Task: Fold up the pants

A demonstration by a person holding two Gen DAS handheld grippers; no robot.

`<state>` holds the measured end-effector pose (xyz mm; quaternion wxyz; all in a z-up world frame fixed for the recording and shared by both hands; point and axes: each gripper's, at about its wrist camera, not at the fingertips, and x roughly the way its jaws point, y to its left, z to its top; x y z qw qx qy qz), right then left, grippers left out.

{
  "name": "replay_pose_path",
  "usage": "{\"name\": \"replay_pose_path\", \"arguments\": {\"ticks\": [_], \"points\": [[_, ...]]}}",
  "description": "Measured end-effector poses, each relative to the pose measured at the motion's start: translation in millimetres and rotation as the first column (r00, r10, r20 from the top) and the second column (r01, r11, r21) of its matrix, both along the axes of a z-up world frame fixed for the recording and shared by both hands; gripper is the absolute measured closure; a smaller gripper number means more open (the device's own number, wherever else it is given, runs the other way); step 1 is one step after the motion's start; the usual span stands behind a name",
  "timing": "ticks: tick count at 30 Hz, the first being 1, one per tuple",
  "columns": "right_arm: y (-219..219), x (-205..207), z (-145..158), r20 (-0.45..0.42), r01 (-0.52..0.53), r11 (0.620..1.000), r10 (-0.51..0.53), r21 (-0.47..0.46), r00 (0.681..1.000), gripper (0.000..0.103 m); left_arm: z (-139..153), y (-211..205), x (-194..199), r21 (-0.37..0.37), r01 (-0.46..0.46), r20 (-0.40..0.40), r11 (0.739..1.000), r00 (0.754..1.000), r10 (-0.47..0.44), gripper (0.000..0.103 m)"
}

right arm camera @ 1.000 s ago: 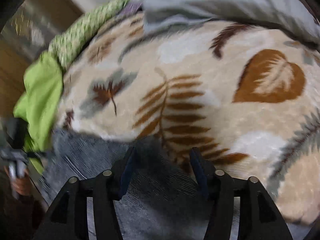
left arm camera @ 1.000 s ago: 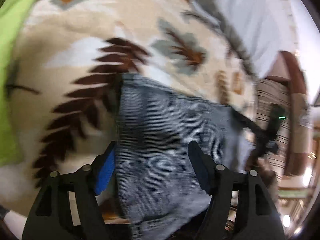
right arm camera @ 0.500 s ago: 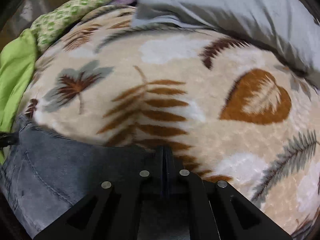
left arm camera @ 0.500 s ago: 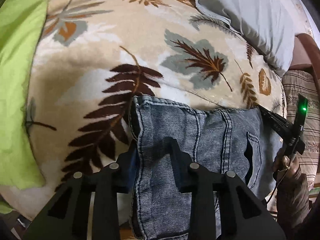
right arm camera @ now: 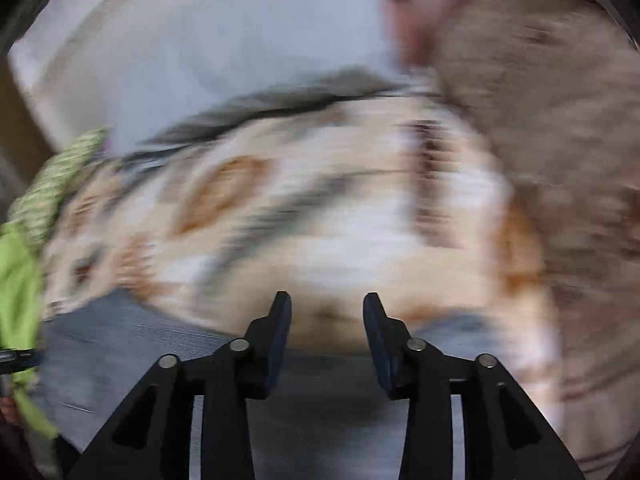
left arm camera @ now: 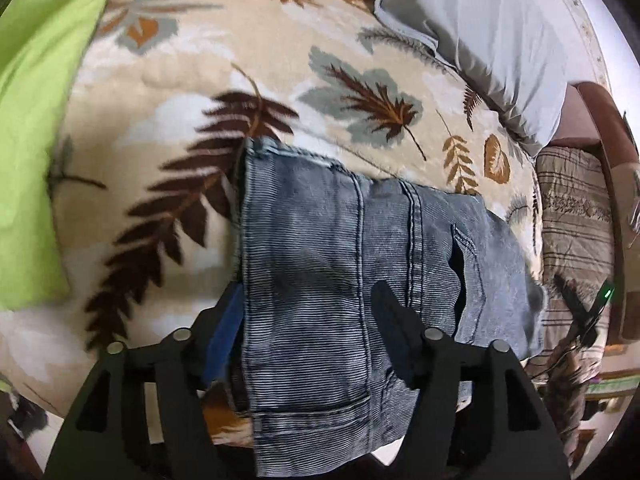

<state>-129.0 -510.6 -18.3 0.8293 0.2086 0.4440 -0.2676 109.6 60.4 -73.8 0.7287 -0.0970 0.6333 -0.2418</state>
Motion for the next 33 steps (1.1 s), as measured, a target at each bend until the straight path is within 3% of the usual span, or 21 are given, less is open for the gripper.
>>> {"name": "replay_pose_path", "arguments": {"ticks": [3,6,7,8,9,11,12,14,18,20,24,27,33], "points": [[-43,-38,-12,-0.013,0.112,0.993,-0.112,0.038,0.994,0.055,-4,-5,-1,-0.014,-0.026,-0.025,1.0,0.999,0.026,0.031],[-62,-52,-35,0.001,0.143,0.98,-0.145,0.142,0.99,0.051,-8,-10,-2,0.011,-0.045,-0.03,0.999,0.999,0.045,0.031],[-61,-50,-41,0.004,0.124,0.98,-0.126,0.159,0.992,0.055,-9,-11,-3,0.017,-0.047,-0.03,0.999,0.998,0.047,0.031],[-57,-45,-47,-0.003,0.08,0.983,-0.081,0.164,0.997,0.065,-7,-12,-4,0.026,-0.05,-0.028,0.998,0.998,0.051,0.031],[-49,-40,-48,-0.023,0.047,0.988,-0.044,0.144,0.999,0.097,-6,-13,-5,0.031,-0.054,-0.027,0.998,0.998,0.054,0.031],[-40,-34,-29,-0.005,-0.006,0.999,0.007,0.039,1.0,0.1,-1,-12,-7,0.034,-0.054,-0.011,0.998,0.998,0.055,0.031],[-40,-36,-14,0.064,-0.001,1.0,0.0,0.024,0.998,0.1,2,-12,-8,0.04,-0.057,0.007,0.998,0.998,0.057,0.031],[-50,-36,-7,0.103,0.036,0.999,-0.038,0.021,0.994,0.1,2,-13,-8,0.063,-0.065,0.019,0.996,0.998,0.064,0.031],[-67,-28,-46,-0.075,0.091,0.995,-0.088,0.029,0.993,0.103,-11,-20,-6,0.107,-0.079,0.011,0.991,0.997,0.078,0.031],[-68,-39,-49,-0.075,0.118,0.992,-0.115,0.041,0.991,0.103,-8,-24,-8,0.127,-0.07,0.027,0.99,0.997,0.067,0.031],[-60,-72,-25,0.093,0.104,0.983,-0.119,0.151,0.989,0.093,4,-19,-14,0.12,-0.038,0.04,0.992,0.999,0.034,0.031],[-42,-89,-12,0.084,0.083,0.984,-0.097,0.16,0.992,0.06,11,-9,-22,0.08,-0.034,0.034,0.996,0.999,0.031,0.031],[3,-143,-9,0.106,0.117,0.979,-0.135,0.166,0.985,0.051,24,24,-62,0.012,-0.006,0.034,1.0,0.999,0.005,0.031]]}}
